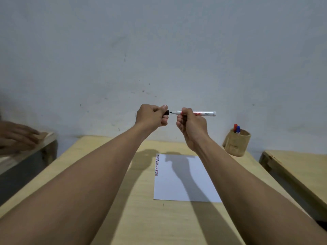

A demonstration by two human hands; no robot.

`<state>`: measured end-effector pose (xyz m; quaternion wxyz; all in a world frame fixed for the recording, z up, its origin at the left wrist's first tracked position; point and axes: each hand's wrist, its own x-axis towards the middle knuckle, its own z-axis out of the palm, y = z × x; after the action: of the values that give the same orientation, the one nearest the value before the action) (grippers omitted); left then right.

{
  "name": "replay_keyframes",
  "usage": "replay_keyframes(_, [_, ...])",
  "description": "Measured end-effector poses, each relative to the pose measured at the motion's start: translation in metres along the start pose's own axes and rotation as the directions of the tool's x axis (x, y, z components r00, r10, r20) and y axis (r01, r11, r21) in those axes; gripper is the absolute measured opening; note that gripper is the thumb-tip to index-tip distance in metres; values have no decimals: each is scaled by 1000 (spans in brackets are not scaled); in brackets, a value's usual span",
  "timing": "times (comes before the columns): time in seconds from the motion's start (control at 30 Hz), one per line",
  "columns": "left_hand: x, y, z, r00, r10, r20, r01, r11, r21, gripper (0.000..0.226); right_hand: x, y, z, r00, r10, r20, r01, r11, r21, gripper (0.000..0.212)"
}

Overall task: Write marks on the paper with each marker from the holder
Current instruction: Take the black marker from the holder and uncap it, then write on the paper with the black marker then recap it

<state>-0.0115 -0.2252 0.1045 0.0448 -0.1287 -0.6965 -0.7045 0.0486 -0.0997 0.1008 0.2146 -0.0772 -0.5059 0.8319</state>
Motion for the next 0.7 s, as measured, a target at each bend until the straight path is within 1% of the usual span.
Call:
replay_keyframes(0.03, [1, -5, -7, 1000, -9, -10, 10, 999, 40, 30, 0, 3, -1, 1000, 1, -7, -1, 1000, -4, 14])
replay_keyframes(0.07, [2, -13, -16, 1000, -1, -18, 3, 991, 137, 29, -1, 7, -2, 1000, 8, -3, -8, 1000, -19, 13])
replay_keyframes(0.1, [2, -23, -25, 999, 28, -21, -20, 955, 297, 26, -2, 10, -4, 1000, 21, 7, -21, 999, -47, 12])
replay_keyframes(0.17, [1, -45, -42, 998, 60, 18, -59, 806, 588, 19, -5, 17, -7, 998, 50, 37, -46, 992, -115, 14])
replay_keyframes(0.2, [-1, -56, -47, 998, 36, 46, -58, 737, 673, 15, -6, 21, -8, 997, 63, 50, -55, 988, -146, 15])
replay_keyframes(0.27, [-5, -76, -54, 995, -15, 101, -70, 618, 783, 8, -9, 27, -8, 995, 83, 59, -70, 980, -187, 16])
replay_keyframes(0.33, [-9, -91, -55, 989, -30, 143, -104, 541, 835, 8, -11, 33, -8, 994, 94, 58, -79, 972, -222, 14])
replay_keyframes(0.5, [-15, -122, -51, 983, 1, 186, -169, 420, 892, 16, -15, 47, -10, 992, 107, 63, -83, 947, -311, 14])
replay_keyframes(0.57, [-17, -125, -49, 982, 15, 188, -179, 400, 899, 22, -17, 51, -12, 991, 115, 67, -86, 939, -332, 14])
replay_keyframes(0.67, [-22, -124, -49, 986, 17, 164, -157, 416, 896, 39, -19, 58, -14, 988, 127, 82, -93, 938, -334, 10])
replay_keyframes(0.7, [-25, -124, -50, 989, 18, 146, -140, 422, 896, 37, -20, 61, -16, 989, 123, 84, -88, 936, -341, 9])
